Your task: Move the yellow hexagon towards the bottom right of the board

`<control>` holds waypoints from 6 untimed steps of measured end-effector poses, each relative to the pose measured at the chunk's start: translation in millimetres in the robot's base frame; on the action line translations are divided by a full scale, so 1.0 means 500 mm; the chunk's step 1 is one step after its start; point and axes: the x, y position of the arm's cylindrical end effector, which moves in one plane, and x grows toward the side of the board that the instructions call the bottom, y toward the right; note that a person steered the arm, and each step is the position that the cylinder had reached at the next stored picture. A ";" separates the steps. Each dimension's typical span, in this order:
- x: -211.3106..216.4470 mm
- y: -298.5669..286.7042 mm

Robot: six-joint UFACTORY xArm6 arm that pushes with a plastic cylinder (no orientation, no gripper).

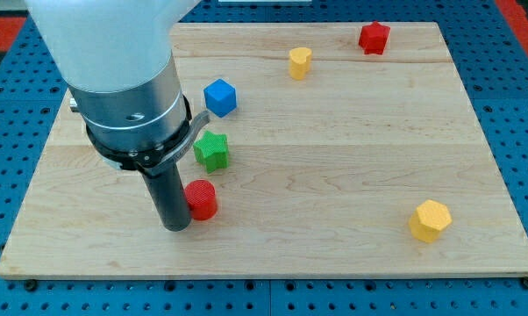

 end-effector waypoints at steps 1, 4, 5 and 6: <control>0.038 -0.031; 0.011 0.493; -0.020 0.405; -0.039 0.522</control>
